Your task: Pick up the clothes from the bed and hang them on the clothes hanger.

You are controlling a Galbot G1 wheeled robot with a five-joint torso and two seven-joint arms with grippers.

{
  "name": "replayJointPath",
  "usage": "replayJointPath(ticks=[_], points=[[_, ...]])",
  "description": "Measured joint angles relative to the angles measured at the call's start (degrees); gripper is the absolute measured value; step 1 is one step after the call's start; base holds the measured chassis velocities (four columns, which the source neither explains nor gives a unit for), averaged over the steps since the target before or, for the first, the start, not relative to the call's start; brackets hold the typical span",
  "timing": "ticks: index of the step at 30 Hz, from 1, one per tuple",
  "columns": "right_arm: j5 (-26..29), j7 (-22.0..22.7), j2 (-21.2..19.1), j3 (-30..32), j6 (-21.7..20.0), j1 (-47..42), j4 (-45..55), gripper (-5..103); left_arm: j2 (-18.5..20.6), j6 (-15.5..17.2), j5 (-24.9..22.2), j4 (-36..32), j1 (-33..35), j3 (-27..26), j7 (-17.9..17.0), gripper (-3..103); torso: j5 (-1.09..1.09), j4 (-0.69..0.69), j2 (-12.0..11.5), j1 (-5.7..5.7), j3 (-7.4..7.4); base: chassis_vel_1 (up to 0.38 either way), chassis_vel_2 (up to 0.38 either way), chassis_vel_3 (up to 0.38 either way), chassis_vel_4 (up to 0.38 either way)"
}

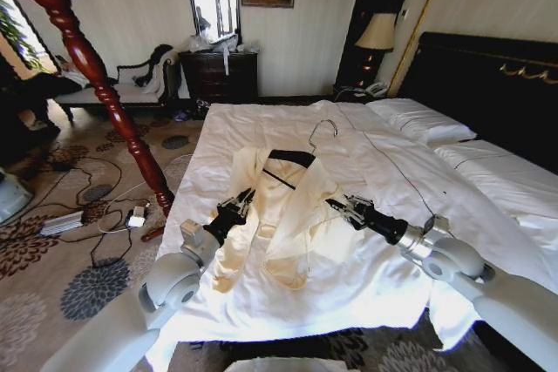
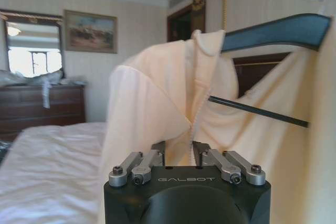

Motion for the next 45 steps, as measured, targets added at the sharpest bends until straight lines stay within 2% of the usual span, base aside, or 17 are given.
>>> replayJointPath(ticks=[1, 2, 4, 7, 8, 10, 11, 13, 16, 18, 24, 27, 32, 37, 42, 45], points=[[0.0, 0.0, 0.0, 0.0, 0.0, 0.0, 0.1, 20, 0.0, 0.0, 0.1, -0.1, 0.1, -0.3, -0.1, 33, 0.0, 0.0, 0.0, 0.0, 0.0, 0.0, 0.0, 0.0, 0.0], [0.0, 0.0, -0.1, 0.3, 0.0, -0.2, 0.4, 20, 0.4, -0.2, 0.2, -0.8, 0.4, -1.5, -0.4, 44, 0.0, 0.0, 0.0, 0.0, 0.0, 0.0, 0.0, 0.0, 0.0], [0.0, 0.0, -0.2, 0.4, 0.0, -0.2, 0.5, 20, 0.6, -0.3, 0.2, -1.1, 0.5, -2.3, -0.5, 44, 0.0, 0.0, 0.0, 0.0, 0.0, 0.0, 0.0, 0.0, 0.0], [0.0, 0.0, -0.2, 0.7, 0.1, -0.5, 1.1, 20, 1.4, -0.6, -0.6, -1.4, 0.7, -5.1, -1.1, 60, 0.0, 0.0, 0.0, 0.0, 0.0, 0.0, 0.0, 0.0, 0.0], [0.0, 0.0, -0.2, 0.7, 0.1, -0.5, 1.1, 20, 1.4, -0.6, -0.6, -1.4, 0.7, -5.1, -1.1, 60, 0.0, 0.0, 0.0, 0.0, 0.0, 0.0, 0.0, 0.0, 0.0], [0.0, 0.0, -0.2, 0.8, 0.1, -0.7, 1.6, 20, 2.0, -0.9, -1.3, -1.0, 0.5, -7.1, -1.5, 72, 0.0, 0.0, 0.0, 0.0, 0.0, 0.0, 0.0, 0.0, 0.0], [0.0, 0.0, -0.2, 0.9, 0.1, -0.7, 1.7, 20, 2.4, -1.0, -1.7, -1.0, 0.5, -7.8, -1.5, 72, 0.0, 0.0, 0.0, 0.0, 0.0, 0.0, 0.0, 0.0, 0.0], [-0.1, 0.0, -0.3, 1.0, 0.1, -0.7, 1.8, 20, 3.3, -1.1, -2.5, -1.5, 0.6, -8.6, -1.6, 83, 0.0, 0.0, 0.0, 0.0, 0.01, 0.0, 0.0, 0.0, 0.0], [-0.1, 0.0, -0.3, 1.2, 0.2, -0.7, 1.8, 20, 4.3, -1.2, -2.8, -1.8, 1.0, -9.6, -1.6, 88, 0.01, 0.0, 0.0, 0.0, 0.01, 0.0, 0.0, 0.0, 0.0], [0.0, -0.1, -0.4, 1.4, 0.3, -0.7, 2.2, 20, 4.9, -1.2, -3.0, -0.9, 1.0, -10.8, -2.1, 98, 0.0, 0.0, 0.0, 0.0, 0.0, 0.0, 0.0, 0.0, 0.0], [0.5, -0.4, -0.7, 1.5, 0.6, -0.6, 2.9, 20, 5.5, -1.6, -5.0, 4.9, -1.4, -11.8, -3.2, 100, -0.01, -0.01, 0.0, 0.0, 0.01, 0.0, 0.0, 0.0, 0.0], [0.6, -0.5, -0.8, 1.7, 0.7, -0.6, 3.2, 20, 5.7, -2.0, -5.4, 5.2, -1.6, -11.8, -3.1, 100, -0.01, 0.0, 0.0, 0.0, 0.01, 0.0, 0.0, 0.0, 0.0], [0.5, -0.6, -0.7, 2.0, 1.0, -0.7, 2.6, 20, 6.0, -2.2, -5.5, 0.3, 0.9, -11.5, -1.6, 100, 0.02, 0.0, 0.0, 0.0, 0.0, 0.0, 0.0, 0.0, 0.0], [0.5, -0.3, -0.5, 2.0, 1.1, -0.7, 2.4, 20, 6.5, -2.1, -5.6, -3.1, 3.6, -13.7, -0.7, 100, 0.01, 0.02, 0.0, 0.0, 0.0, 0.0, 0.0, 0.0, 0.0], [0.4, 0.4, -0.5, 1.9, 1.1, -0.6, 2.6, 20, 7.7, -2.9, -6.4, -7.4, 5.6, -14.8, 2.3, 100, 0.01, 0.0, 0.0, 0.0, 0.0, 0.0, 0.0, 0.0, 0.0], [0.4, 0.4, -0.4, 1.9, 1.1, -0.6, 2.7, 20, 7.5, -3.1, -4.9, -8.8, 6.5, -13.8, 3.3, 100, 0.02, 0.0, 0.0, 0.0, 0.0, 0.0, 0.0, 0.0, 0.0]])
